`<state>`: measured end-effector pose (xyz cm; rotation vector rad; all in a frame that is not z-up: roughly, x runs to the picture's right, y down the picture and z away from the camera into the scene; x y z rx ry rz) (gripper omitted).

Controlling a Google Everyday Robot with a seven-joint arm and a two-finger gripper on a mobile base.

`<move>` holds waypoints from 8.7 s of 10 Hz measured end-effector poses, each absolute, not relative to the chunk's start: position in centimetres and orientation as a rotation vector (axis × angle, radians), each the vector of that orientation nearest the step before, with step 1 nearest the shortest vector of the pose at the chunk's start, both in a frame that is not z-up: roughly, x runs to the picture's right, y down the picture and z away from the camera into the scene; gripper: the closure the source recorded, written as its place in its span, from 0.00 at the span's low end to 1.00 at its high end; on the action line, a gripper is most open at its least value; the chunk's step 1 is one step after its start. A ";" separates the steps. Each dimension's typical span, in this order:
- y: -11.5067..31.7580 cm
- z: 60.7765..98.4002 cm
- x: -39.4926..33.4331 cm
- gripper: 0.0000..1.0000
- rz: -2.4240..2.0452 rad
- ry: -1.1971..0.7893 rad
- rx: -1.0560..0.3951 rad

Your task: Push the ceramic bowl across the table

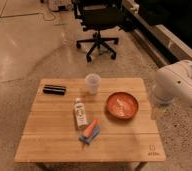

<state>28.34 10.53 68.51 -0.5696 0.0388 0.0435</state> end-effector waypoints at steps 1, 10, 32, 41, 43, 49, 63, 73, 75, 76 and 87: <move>10.5 68.5 28.3 0.35 0.043 0.039 -0.570; 10.5 68.5 28.3 0.35 0.043 0.039 -0.569; 8.5 73.9 20.2 0.35 -0.023 -0.006 -0.594; 8.6 76.8 18.0 0.35 -0.048 -0.010 -0.627; 8.6 77.4 17.3 0.35 -0.050 -0.014 -0.634; 8.7 78.7 16.2 0.35 -0.064 -0.022 -0.650; 8.6 81.7 15.3 0.35 -0.081 -0.041 -0.680; 8.3 83.4 14.9 0.35 -0.087 -0.058 -0.690; 8.3 83.8 14.9 0.35 -0.088 -0.063 -0.692; 8.3 84.0 14.9 0.35 -0.089 -0.065 -0.694; 8.0 86.1 14.3 0.35 -0.099 -0.093 -0.706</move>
